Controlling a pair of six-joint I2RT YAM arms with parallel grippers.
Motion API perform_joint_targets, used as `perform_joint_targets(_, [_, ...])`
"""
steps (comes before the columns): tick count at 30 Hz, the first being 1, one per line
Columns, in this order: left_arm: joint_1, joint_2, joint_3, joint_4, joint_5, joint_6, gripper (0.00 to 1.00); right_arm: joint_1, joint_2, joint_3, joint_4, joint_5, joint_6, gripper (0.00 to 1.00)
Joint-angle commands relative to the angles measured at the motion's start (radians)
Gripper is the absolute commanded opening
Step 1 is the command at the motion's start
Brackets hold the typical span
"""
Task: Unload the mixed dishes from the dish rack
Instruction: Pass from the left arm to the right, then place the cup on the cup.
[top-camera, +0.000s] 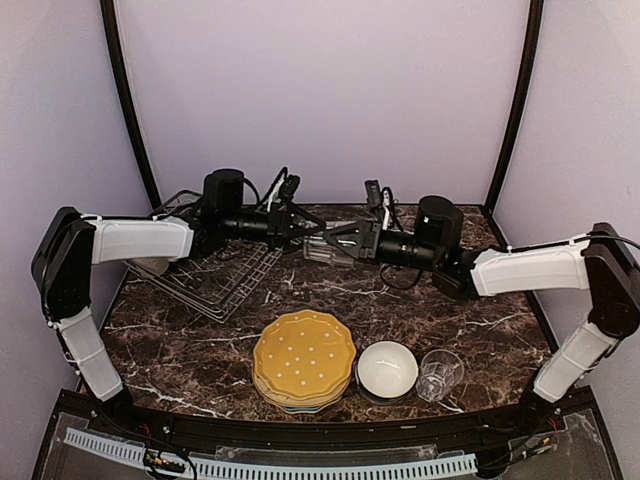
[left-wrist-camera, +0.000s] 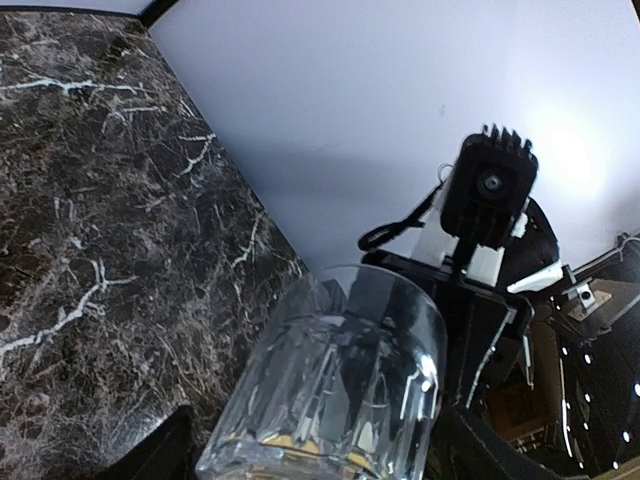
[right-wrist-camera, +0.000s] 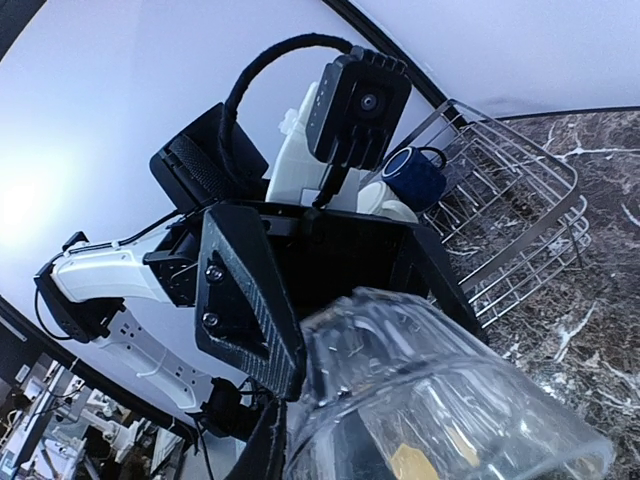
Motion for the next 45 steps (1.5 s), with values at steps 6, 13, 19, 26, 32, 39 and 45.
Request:
perform_joint_targets(6, [0.029,-0.075,0.041,-0.209,-0.097,0.132,0.99,0.0,-0.221,-0.086,-0.385,0.17,-0.213,0.0])
perform_joint_targets(13, [0.042,-0.103,0.055,-0.262,-0.128,0.184,0.99,0.002,-0.454,-0.077,-0.832,0.28,-0.351,0.0])
perform_joint_targets(19, [0.042,-0.109,0.062,-0.291,-0.145,0.206,0.99,0.023,-0.541,0.085,-1.367,0.243,-0.425,0.0])
perform_joint_targets(26, [0.042,-0.108,0.063,-0.296,-0.151,0.209,0.99,0.194,-0.579,0.223,-1.764,0.278,-0.35,0.0])
perform_joint_targets(32, [0.042,-0.104,0.063,-0.298,-0.155,0.211,0.99,0.264,-0.583,0.201,-1.919,0.312,-0.267,0.0])
perform_joint_targets(39, [0.042,-0.099,0.064,-0.305,-0.158,0.216,0.99,0.276,-0.551,0.188,-1.915,0.315,-0.271,0.0])
perform_joint_targets(45, [0.042,-0.094,0.067,-0.316,-0.162,0.223,0.99,0.278,-0.479,0.171,-1.9,0.345,-0.295,0.0])
